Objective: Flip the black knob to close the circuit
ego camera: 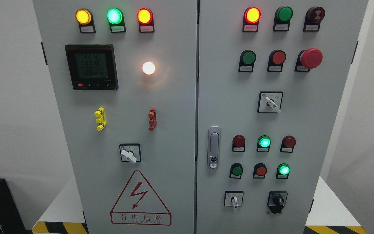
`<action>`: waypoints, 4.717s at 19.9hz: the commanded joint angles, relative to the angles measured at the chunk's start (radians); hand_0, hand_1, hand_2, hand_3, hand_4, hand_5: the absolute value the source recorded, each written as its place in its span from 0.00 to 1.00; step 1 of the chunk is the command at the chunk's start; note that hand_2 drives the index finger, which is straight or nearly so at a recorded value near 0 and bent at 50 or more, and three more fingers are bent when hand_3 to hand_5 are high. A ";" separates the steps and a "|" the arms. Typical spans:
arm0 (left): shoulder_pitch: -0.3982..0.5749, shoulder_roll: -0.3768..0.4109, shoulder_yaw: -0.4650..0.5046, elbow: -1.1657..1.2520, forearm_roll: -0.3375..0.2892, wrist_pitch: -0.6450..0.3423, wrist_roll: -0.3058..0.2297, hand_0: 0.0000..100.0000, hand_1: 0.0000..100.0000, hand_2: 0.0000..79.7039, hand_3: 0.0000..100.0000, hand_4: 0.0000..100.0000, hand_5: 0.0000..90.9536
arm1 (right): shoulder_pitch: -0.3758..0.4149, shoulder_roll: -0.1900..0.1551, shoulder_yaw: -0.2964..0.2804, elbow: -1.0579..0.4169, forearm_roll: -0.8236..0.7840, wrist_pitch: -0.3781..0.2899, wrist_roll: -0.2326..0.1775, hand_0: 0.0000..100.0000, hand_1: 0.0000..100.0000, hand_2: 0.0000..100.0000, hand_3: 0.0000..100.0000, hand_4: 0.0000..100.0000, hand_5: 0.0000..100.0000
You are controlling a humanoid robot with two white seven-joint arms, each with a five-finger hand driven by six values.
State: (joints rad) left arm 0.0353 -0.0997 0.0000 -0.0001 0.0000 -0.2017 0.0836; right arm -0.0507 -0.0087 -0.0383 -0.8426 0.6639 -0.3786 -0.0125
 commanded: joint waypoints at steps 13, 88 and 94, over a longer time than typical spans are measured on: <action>0.000 0.000 -0.020 0.023 -0.021 0.001 0.001 0.00 0.00 0.00 0.00 0.00 0.00 | -0.040 0.087 -0.219 -0.458 0.258 0.073 0.005 0.00 0.10 0.76 0.92 0.73 0.73; 0.000 0.000 -0.020 0.023 -0.020 0.001 0.001 0.00 0.00 0.00 0.00 0.00 0.00 | -0.196 0.144 -0.193 -0.834 0.642 0.477 0.128 0.00 0.22 0.74 0.91 0.70 0.69; 0.000 0.000 -0.020 0.022 -0.021 0.001 0.001 0.00 0.00 0.00 0.00 0.00 0.00 | -0.198 0.144 -0.195 -0.828 0.651 0.475 0.128 0.00 0.23 0.74 0.90 0.70 0.69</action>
State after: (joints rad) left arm 0.0353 -0.0997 0.0000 0.0000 0.0000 -0.2017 0.0836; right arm -0.2444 0.1350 -0.2332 -1.6762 1.3073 0.0975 0.1162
